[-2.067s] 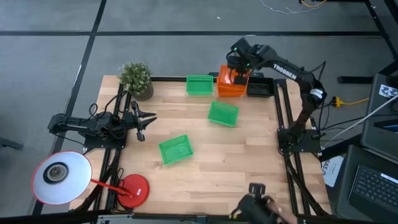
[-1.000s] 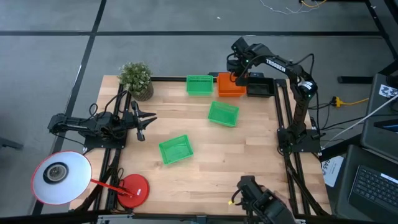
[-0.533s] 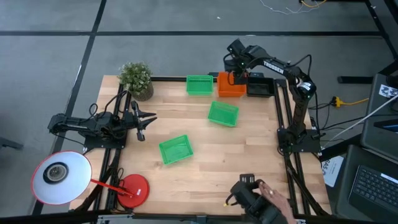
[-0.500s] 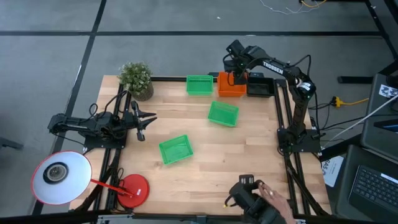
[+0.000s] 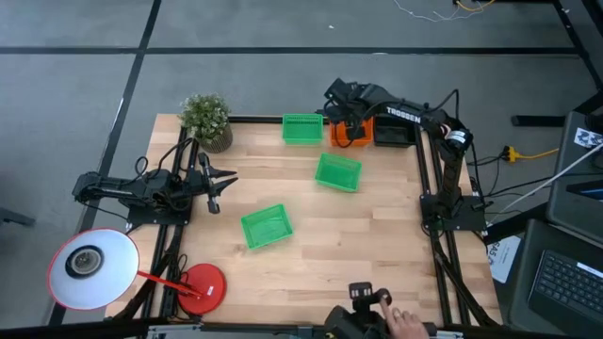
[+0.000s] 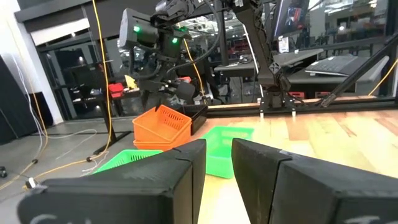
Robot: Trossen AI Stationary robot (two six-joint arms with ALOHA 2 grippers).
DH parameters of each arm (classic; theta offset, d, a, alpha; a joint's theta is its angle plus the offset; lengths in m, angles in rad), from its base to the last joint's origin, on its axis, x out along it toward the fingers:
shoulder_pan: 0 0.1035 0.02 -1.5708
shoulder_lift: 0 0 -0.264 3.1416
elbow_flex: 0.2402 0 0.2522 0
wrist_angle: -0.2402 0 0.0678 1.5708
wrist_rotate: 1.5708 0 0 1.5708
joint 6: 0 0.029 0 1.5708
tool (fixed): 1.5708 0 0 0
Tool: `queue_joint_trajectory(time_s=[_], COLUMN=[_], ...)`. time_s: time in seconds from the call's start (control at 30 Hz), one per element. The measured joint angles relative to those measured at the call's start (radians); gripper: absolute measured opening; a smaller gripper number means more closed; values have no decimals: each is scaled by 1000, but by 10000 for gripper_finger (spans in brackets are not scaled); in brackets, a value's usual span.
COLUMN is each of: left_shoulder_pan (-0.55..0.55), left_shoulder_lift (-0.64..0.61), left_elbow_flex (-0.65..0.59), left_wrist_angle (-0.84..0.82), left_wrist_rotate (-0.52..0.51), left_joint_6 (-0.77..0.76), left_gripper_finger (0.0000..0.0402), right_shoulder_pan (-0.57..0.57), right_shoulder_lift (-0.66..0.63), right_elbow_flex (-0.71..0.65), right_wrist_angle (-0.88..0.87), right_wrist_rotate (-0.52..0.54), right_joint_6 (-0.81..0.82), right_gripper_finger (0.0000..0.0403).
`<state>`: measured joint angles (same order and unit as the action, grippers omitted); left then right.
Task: Stack baskets by color
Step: Stack the bottom orange bin on top of the top orange bins, then stack the bottom green bin on top of the top green bin
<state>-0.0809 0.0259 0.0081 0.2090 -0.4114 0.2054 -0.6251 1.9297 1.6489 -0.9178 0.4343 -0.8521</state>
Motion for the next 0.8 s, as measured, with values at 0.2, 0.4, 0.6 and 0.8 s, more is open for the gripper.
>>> queue_joint_trajectory(time_s=[0.2, 0.4, 0.6, 0.8], left_shoulder_pan=[0, 0, 0, 0], left_shoulder_lift=[0, 0, 0, 0], left_elbow_flex=[0, 0, 0, 0], left_wrist_angle=[0, 0, 0, 0], left_wrist_rotate=[0, 0, 0, 0], left_joint_6=[-12, -12, -11, -12], left_gripper_finger=[73, 73, 73, 73], right_shoulder_pan=[3, -53, -67, -61], right_shoulder_lift=[0, -3, -2, 0], right_elbow_flex=[0, -73, -239, -288], right_wrist_angle=[66, 248, 455, 596], right_wrist_rotate=[141, 152, 216, 304], right_joint_6=[118, 212, 213, 106], right_gripper_finger=[160, 160, 160, 160])
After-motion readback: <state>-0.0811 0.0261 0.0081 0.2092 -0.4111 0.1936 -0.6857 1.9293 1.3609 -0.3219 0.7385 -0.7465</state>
